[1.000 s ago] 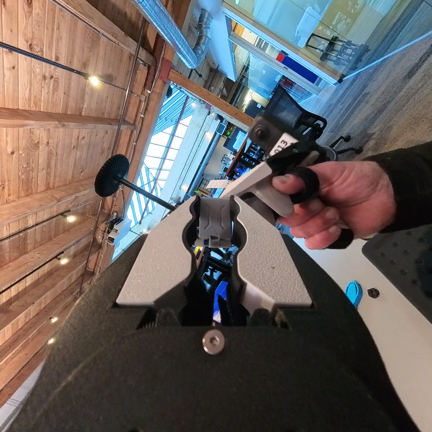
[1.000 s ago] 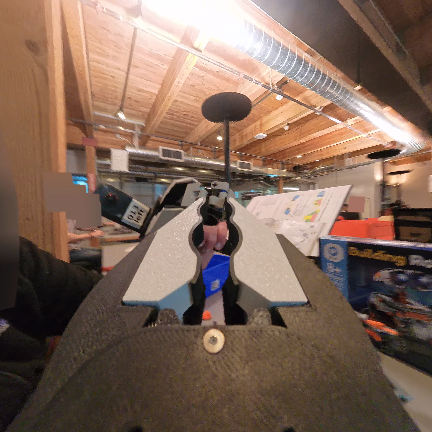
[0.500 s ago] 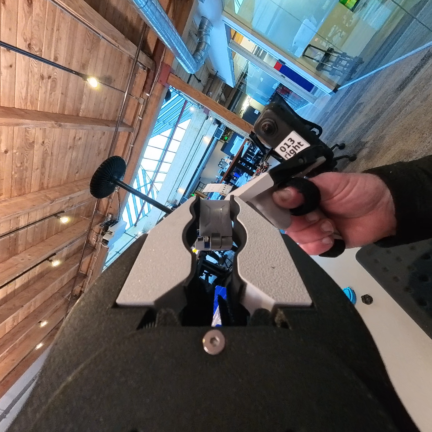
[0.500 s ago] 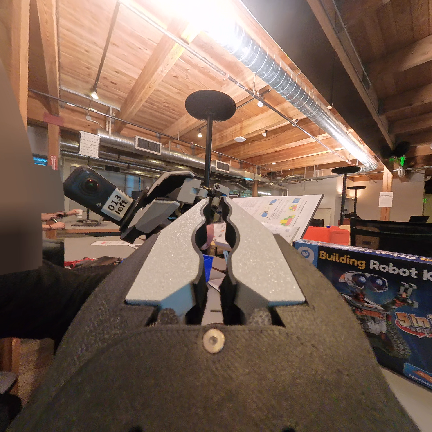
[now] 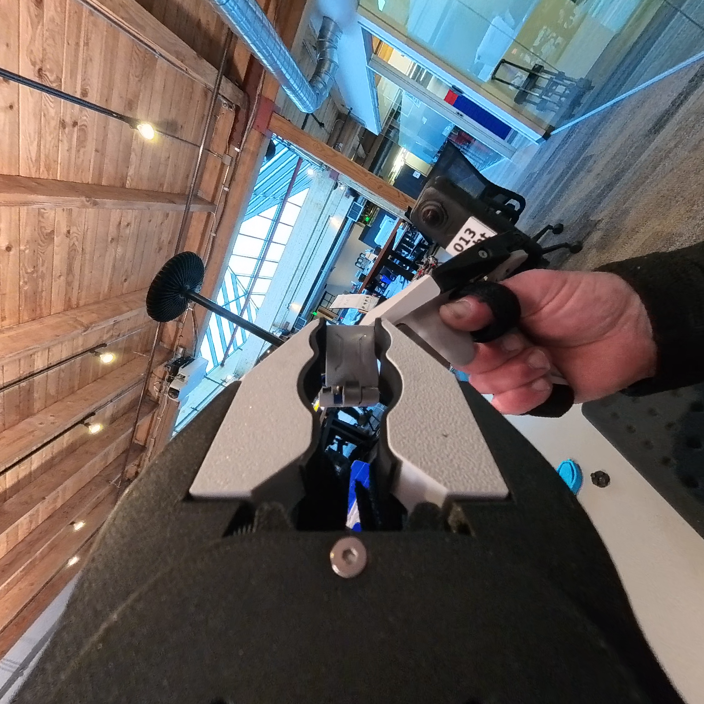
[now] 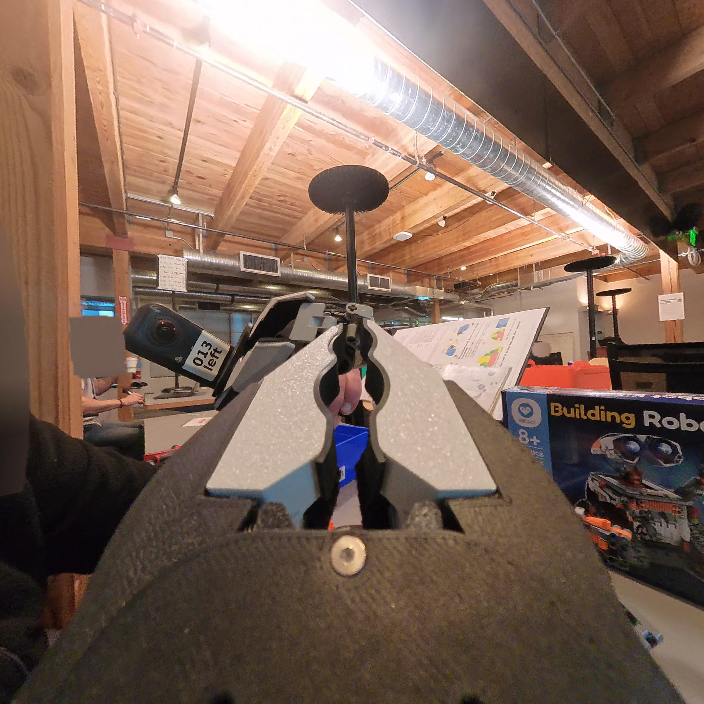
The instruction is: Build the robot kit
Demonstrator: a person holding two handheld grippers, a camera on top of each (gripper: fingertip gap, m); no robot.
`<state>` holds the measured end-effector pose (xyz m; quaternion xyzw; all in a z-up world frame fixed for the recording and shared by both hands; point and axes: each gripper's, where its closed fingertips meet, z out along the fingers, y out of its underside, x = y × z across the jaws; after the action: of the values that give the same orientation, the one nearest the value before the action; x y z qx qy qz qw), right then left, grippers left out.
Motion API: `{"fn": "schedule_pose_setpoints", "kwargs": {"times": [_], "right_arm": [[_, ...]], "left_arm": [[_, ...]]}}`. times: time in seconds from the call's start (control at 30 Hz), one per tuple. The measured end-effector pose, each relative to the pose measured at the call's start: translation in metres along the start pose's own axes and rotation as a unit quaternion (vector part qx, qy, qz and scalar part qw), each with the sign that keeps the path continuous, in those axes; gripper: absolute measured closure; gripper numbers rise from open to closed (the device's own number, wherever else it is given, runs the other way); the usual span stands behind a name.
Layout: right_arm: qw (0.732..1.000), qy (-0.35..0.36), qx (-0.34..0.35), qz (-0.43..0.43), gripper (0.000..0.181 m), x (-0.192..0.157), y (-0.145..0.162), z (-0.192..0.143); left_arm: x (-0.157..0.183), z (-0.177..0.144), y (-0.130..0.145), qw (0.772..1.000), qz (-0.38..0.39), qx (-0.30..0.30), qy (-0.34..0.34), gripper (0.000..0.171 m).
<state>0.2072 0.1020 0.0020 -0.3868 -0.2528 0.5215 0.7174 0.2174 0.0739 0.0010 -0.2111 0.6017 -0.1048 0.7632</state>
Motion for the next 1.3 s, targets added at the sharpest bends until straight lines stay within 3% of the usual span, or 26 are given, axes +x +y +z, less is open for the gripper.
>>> {"fn": "schedule_pose_setpoints", "kwargs": {"times": [0.3,0.4,0.47,0.6,0.77,0.8,0.83,0.93,1.03,1.2,1.3], "right_arm": [[1.0,-0.012,0.018,0.022,0.181,0.001,-0.007,-0.004],[1.0,0.001,-0.023,-0.018,0.181,0.004,0.004,0.001],[1.0,0.004,-0.015,-0.013,0.178,0.009,0.0,-0.001],[0.997,0.001,-0.051,-0.053,0.153,0.017,0.005,-0.002],[0.991,-0.079,-0.09,-0.057,0.146,-0.006,0.025,0.017],[0.99,-0.087,-0.092,-0.054,0.142,-0.008,0.028,0.02],[0.99,-0.096,-0.096,-0.046,0.143,-0.01,0.031,0.022],[0.989,-0.112,-0.093,-0.023,0.148,-0.014,0.038,0.026],[0.987,-0.077,-0.142,-0.015,0.166,-0.003,0.065,0.027],[0.982,-0.022,-0.186,0.021,0.175,0.031,0.097,0.008],[0.979,0.01,-0.202,0.029,0.174,0.051,0.106,-0.005]], "left_arm": [[-0.002,0.001,0.006,1.0,-0.007,-0.004,0.003,0.149],[-0.002,0.001,0.012,1.0,-0.021,-0.007,0.003,0.149],[-0.005,0.0,0.012,1.0,-0.022,-0.011,0.003,0.149],[-0.016,-0.009,0.001,0.99,-0.135,0.032,0.027,0.15],[-0.016,-0.02,-0.001,0.962,-0.255,0.073,0.062,0.149],[-0.018,-0.024,-0.002,0.955,-0.275,0.085,0.065,0.155],[-0.023,-0.029,-0.004,0.95,-0.289,0.101,0.056,0.171],[-0.03,-0.04,0.003,0.939,-0.323,0.11,0.044,0.171],[-0.021,-0.041,0.028,0.942,-0.328,0.058,0.033,0.171],[0.018,-0.045,0.078,0.949,-0.302,-0.064,0.063,0.171],[0.04,-0.053,0.108,0.926,-0.342,-0.132,0.094,0.169]]}}
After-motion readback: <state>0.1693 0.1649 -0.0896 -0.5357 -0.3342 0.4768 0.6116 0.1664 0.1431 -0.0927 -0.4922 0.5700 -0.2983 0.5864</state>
